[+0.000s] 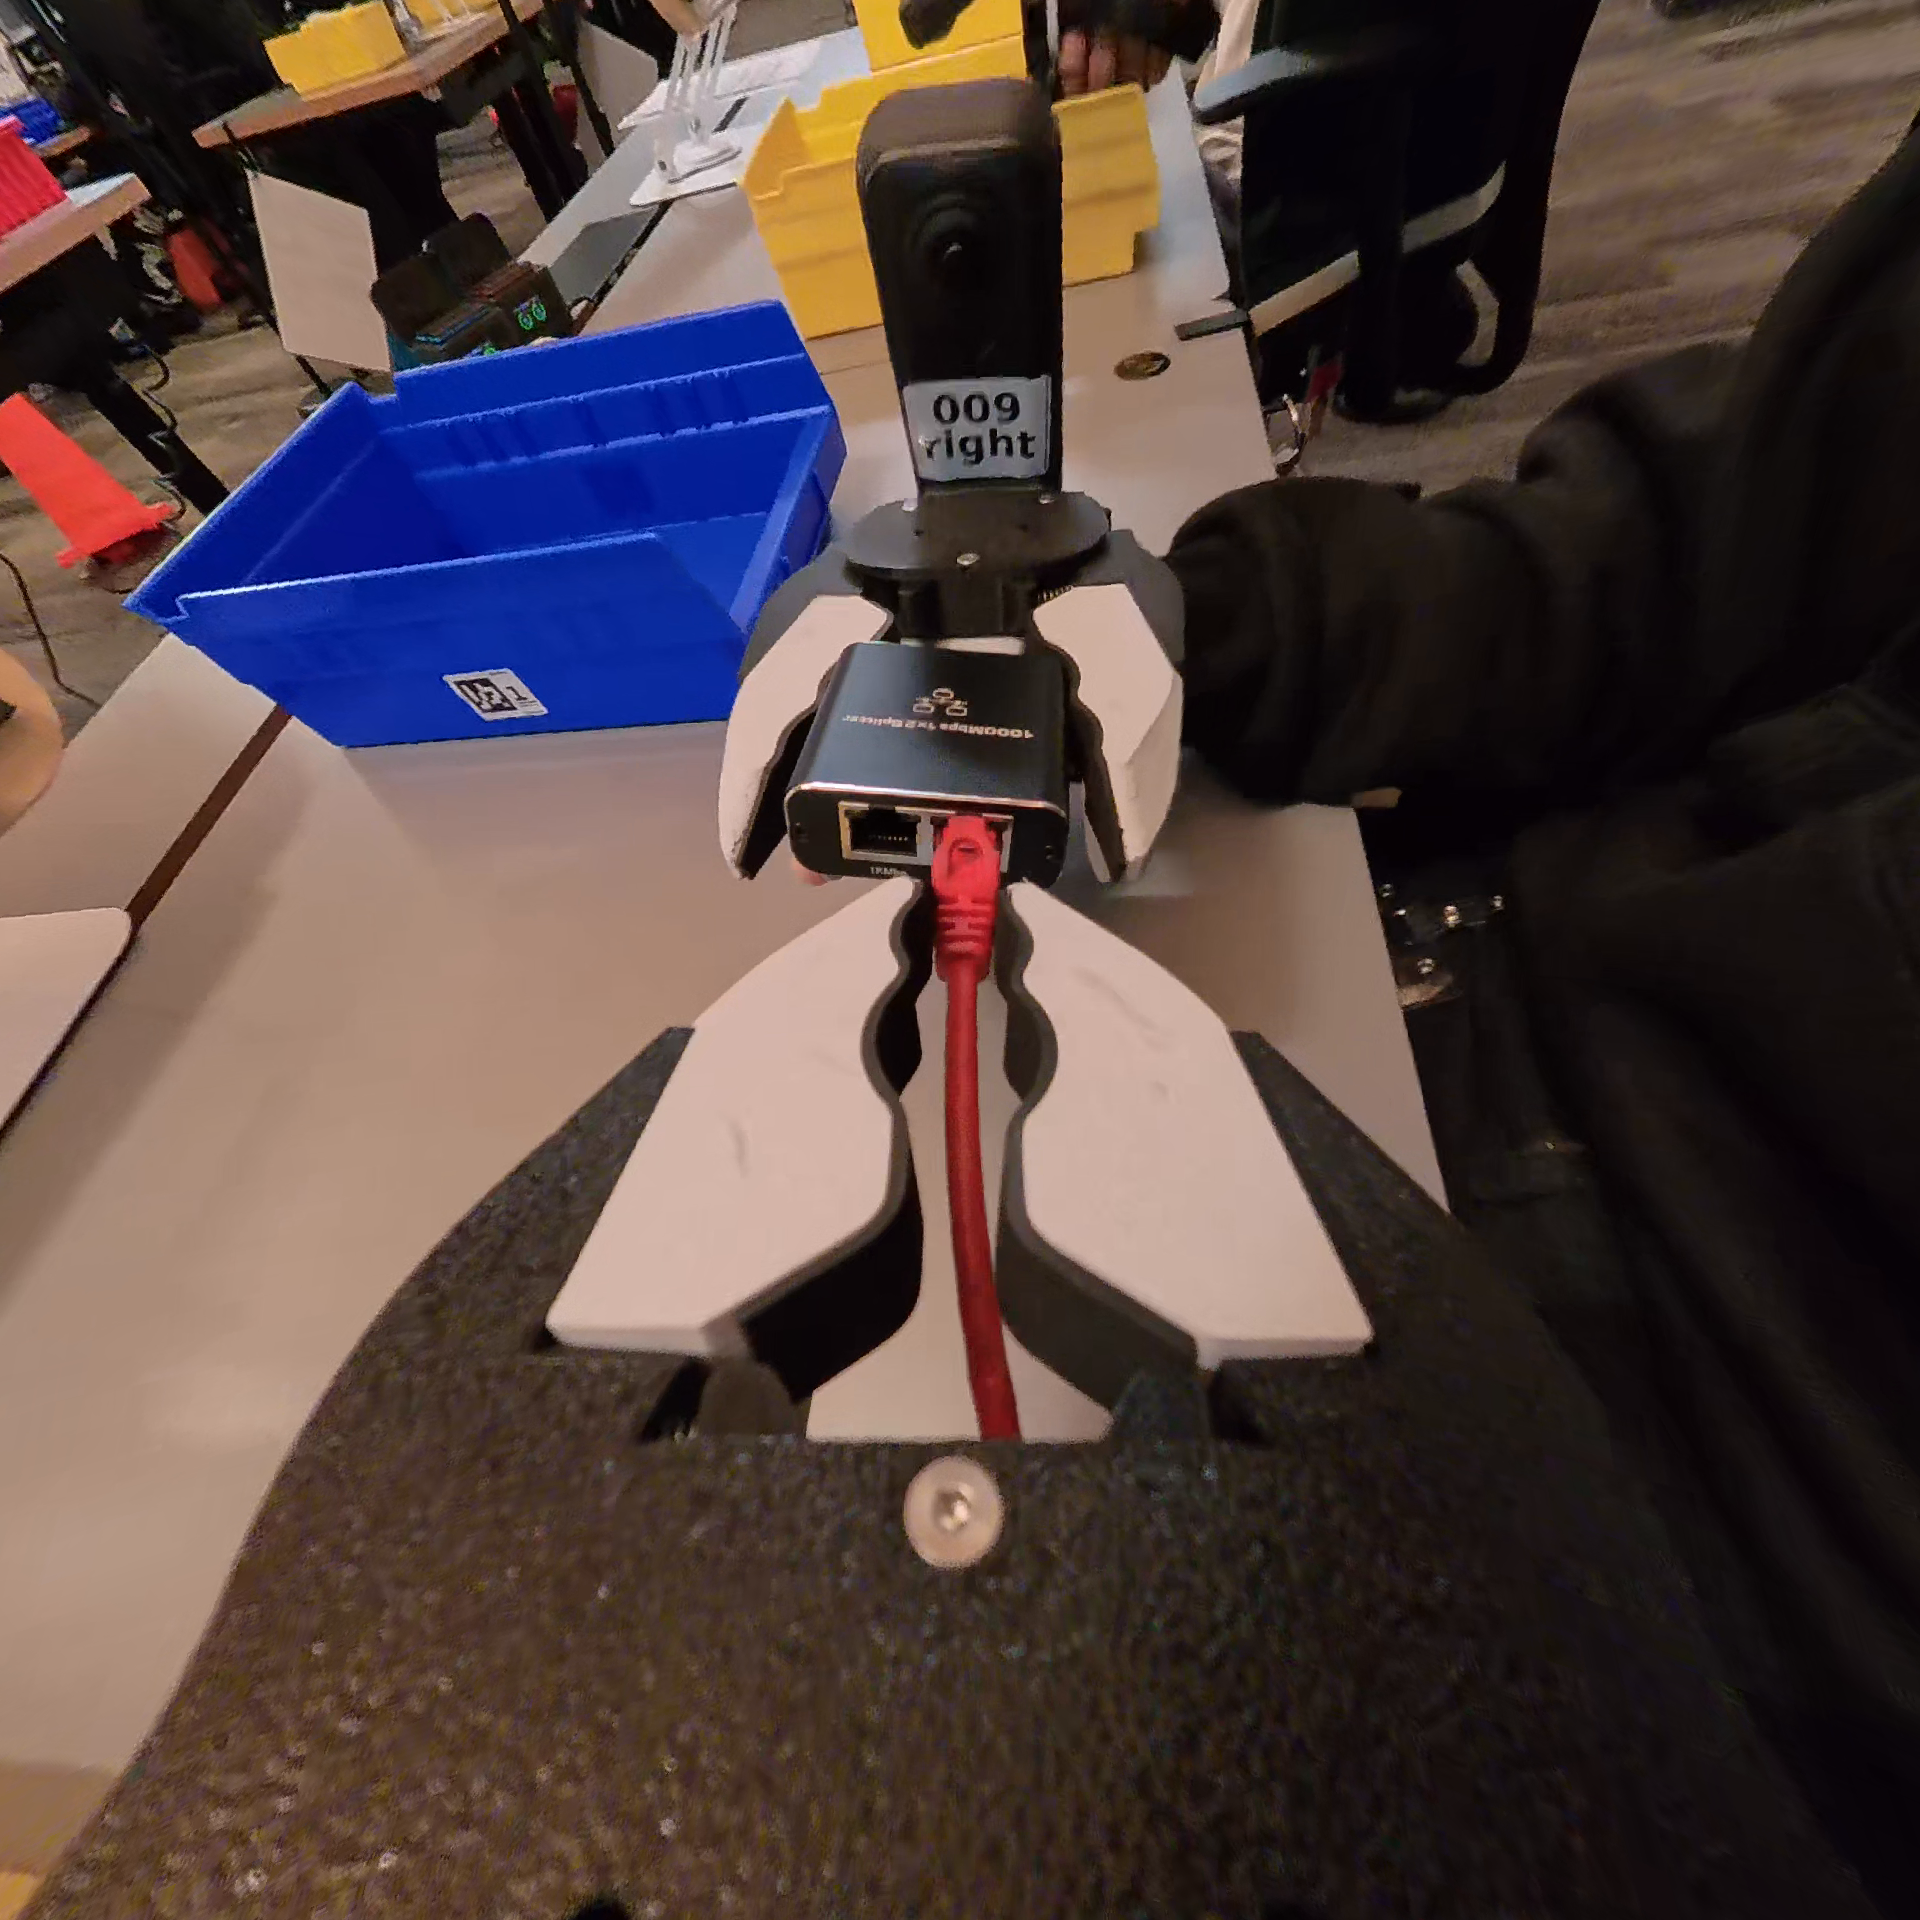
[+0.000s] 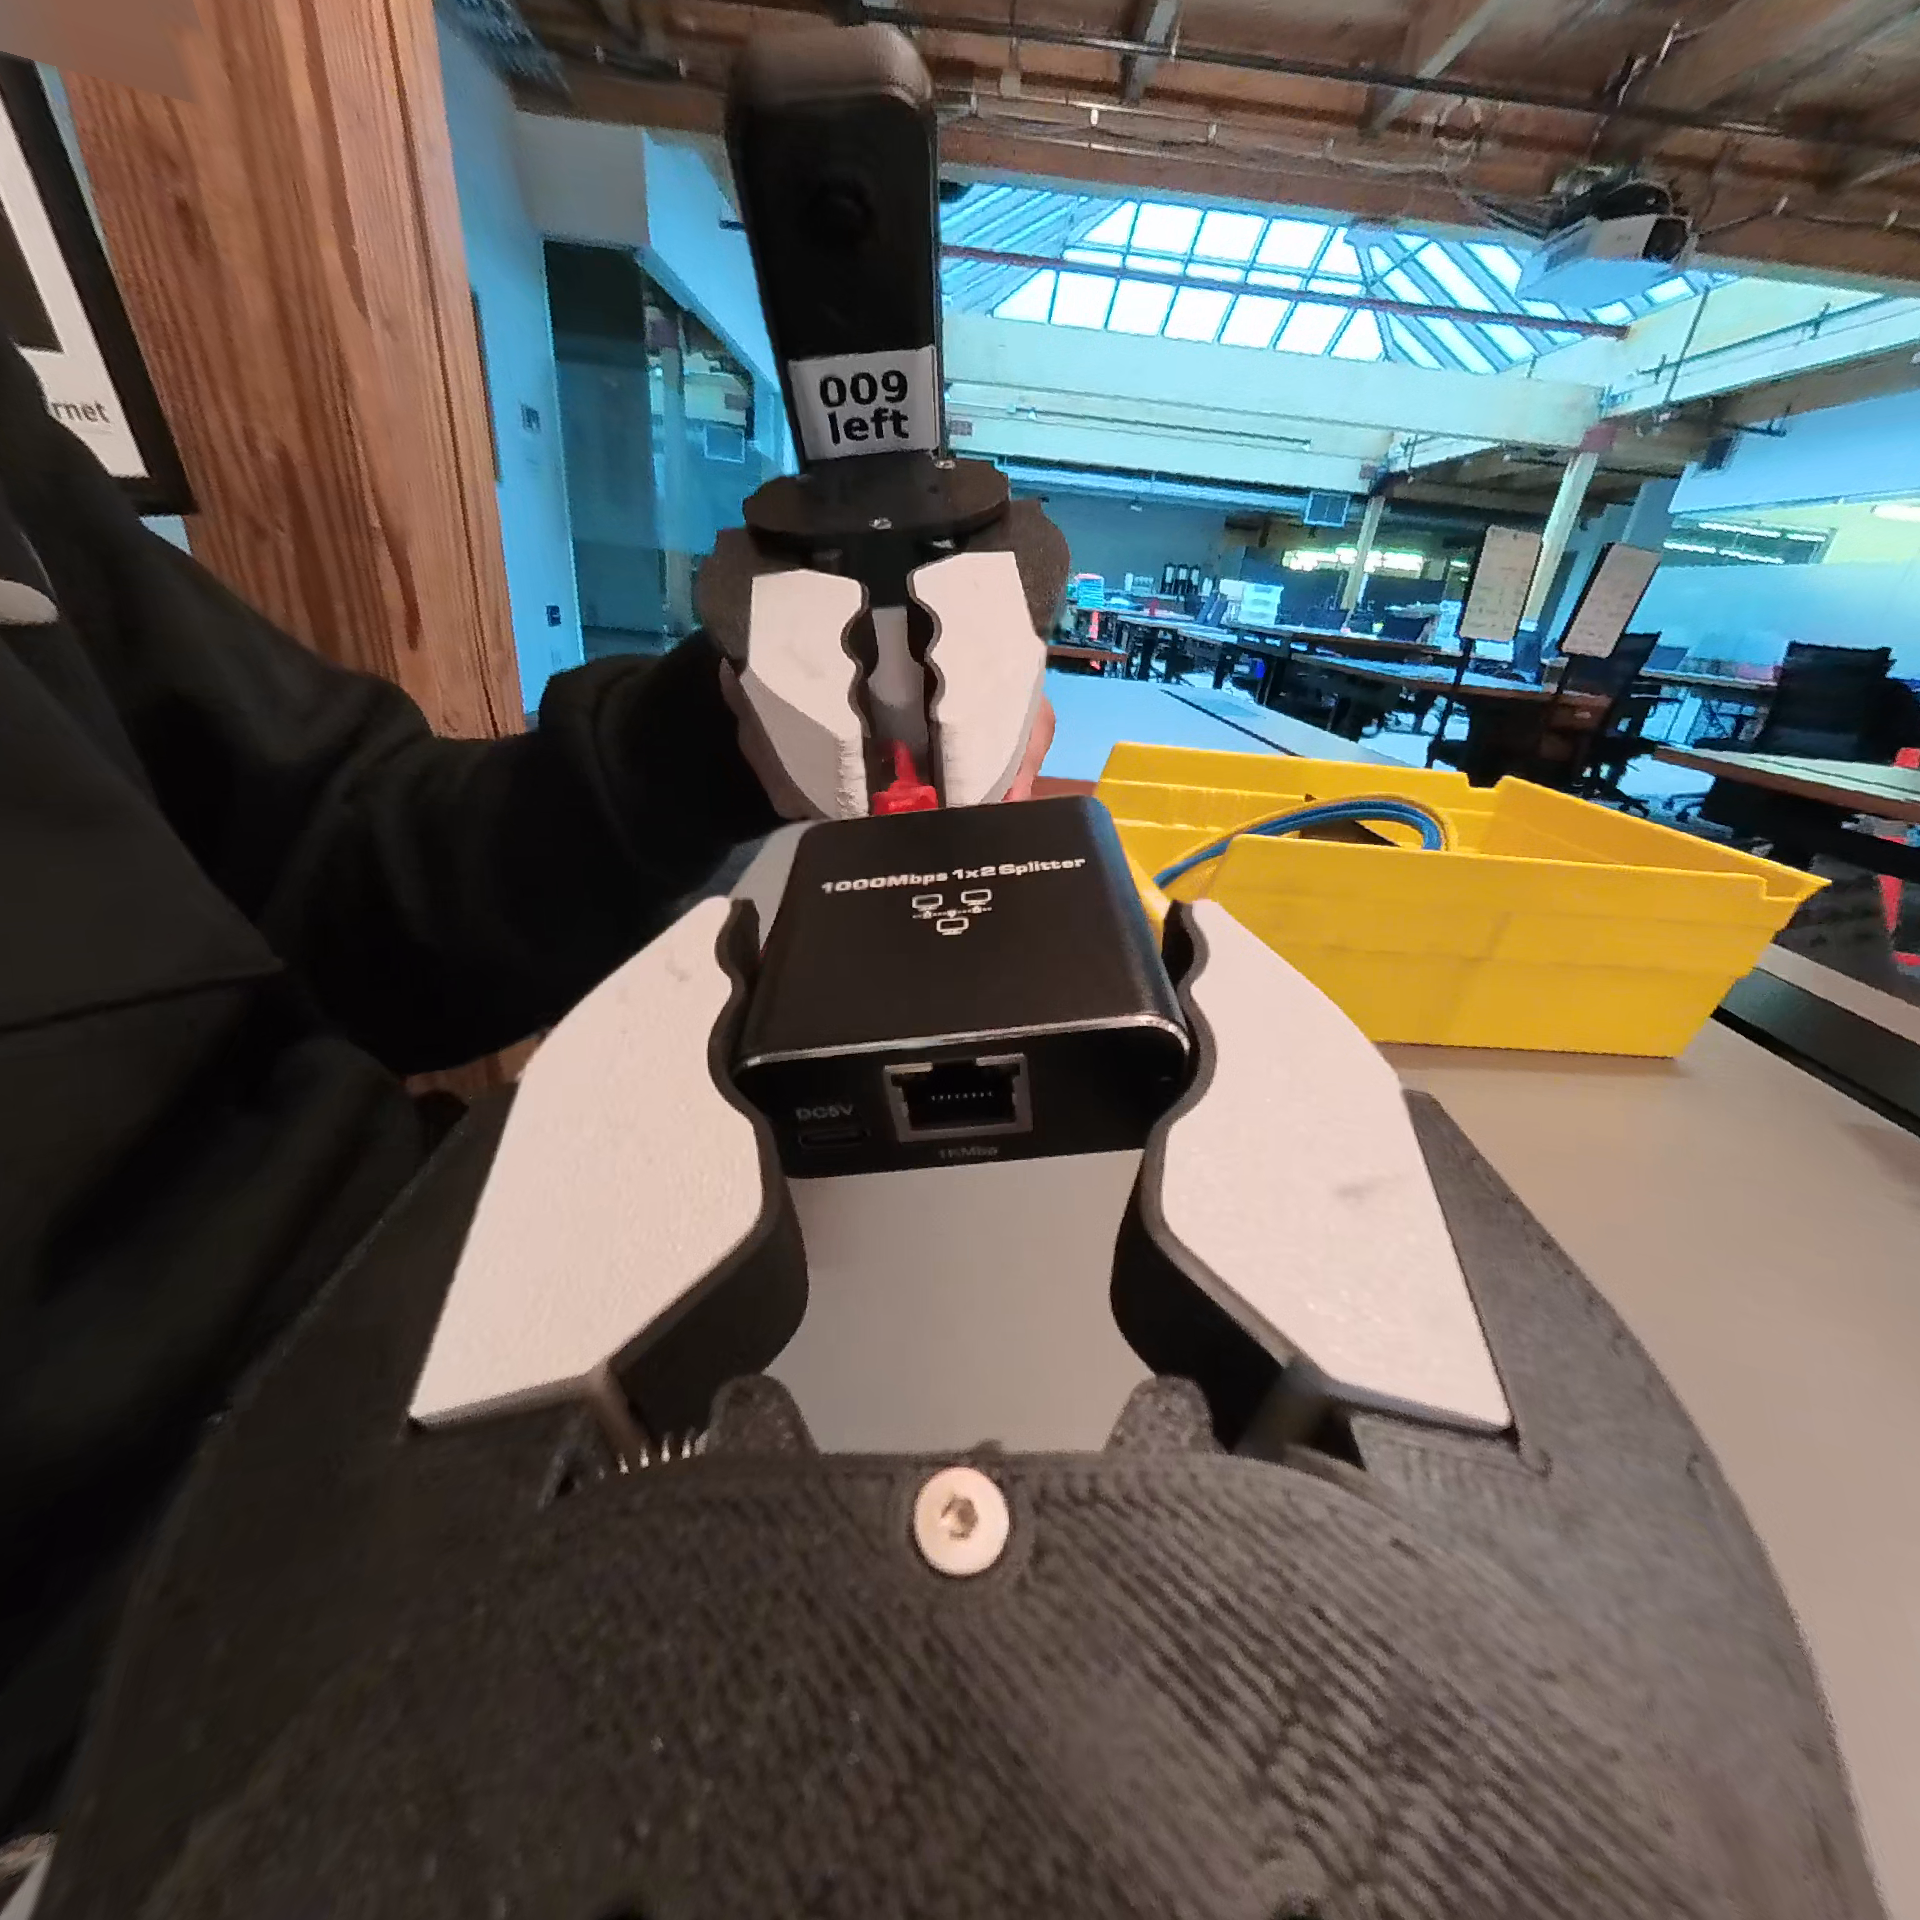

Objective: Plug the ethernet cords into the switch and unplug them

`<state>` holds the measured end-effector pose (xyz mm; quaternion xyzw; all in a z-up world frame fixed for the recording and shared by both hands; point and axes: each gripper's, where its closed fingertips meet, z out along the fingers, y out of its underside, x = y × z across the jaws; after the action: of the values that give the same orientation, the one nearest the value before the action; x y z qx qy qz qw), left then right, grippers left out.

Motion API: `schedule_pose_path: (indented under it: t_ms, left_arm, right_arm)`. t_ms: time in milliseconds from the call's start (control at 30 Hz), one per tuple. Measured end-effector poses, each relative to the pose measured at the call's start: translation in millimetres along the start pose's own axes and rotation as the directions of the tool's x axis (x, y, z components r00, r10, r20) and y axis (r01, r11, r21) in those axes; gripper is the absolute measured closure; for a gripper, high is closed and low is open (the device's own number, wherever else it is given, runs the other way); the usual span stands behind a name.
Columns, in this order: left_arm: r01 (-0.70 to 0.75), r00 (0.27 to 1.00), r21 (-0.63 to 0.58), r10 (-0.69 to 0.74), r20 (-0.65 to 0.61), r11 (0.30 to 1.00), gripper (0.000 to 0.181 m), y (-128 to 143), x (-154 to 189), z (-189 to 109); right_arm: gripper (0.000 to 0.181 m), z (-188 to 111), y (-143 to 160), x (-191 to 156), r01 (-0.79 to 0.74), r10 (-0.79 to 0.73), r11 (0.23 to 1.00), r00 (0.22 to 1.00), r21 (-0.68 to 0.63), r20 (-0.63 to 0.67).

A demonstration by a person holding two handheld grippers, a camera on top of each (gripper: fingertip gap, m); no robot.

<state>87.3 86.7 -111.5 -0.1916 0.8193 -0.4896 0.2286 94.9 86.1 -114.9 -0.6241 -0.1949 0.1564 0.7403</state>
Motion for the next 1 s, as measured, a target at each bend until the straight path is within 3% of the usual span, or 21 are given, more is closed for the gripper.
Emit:
schedule_pose_path:
  t_ms: [233, 367, 467, 567, 633, 767, 900, 1000]
  left_arm:
    - [0.017, 1.0, 0.038, -0.018, 0.004, 0.999, 0.171, -1.0, -2.5, 4.9]
    - [-0.029, 0.997, 0.139, 0.018, 0.078, 0.99, 0.167, -16.7, -9.4, 5.3]
    - [-0.086, 0.967, 0.155, 0.045, 0.252, 0.984, 0.147, -25.3, -31.8, -25.6]
    - [-0.018, 0.916, 0.214, -0.07, 0.394, 0.977, 0.142, -23.2, -60.5, -76.3]
    - [0.111, 0.802, 0.268, -0.246, 0.544, 0.957, 0.15, -0.9, -96.6, -116.7]
    - [0.43, 0.477, 0.352, -0.54, 0.693, 0.832, 0.143, 89.6, -159.7, -171.7]
    - [0.696, 0.34, 0.354, -0.72, 0.605, 0.625, 0.128, 147.9, -190.3, -160.5]
    - [0.798, 0.29, 0.292, -0.761, 0.581, 0.527, 0.129, 175.9, -201.7, -142.0]
  right_arm:
    - [0.106, -2.6, 0.4, 2.3, 0.021, -0.021, 1.0, 1.0, -0.008, -0.018]
    - [0.106, -11.5, -13.1, 5.2, -0.005, 0.006, 0.996, 1.0, 0.093, -0.019]
    - [0.106, -20.7, -24.0, 9.6, -0.027, 0.032, 0.985, 0.999, 0.168, -0.028]
    - [0.106, -32.1, -28.0, 18.7, -0.049, 0.065, 0.974, 0.996, 0.219, -0.062]
    - [0.106, -34.7, -29.9, 19.9, -0.052, 0.07, 0.97, 0.995, 0.237, -0.065]
    - [0.106, -34.3, -31.1, 19.5, -0.04, 0.056, 0.971, 0.996, 0.236, -0.064]
    - [0.106, -29.9, -28.2, 17.2, -0.056, 0.067, 0.972, 0.997, 0.227, -0.04]
    - [0.106, -26.3, -26.0, 14.2, -0.059, 0.066, 0.975, 0.998, 0.214, -0.023]
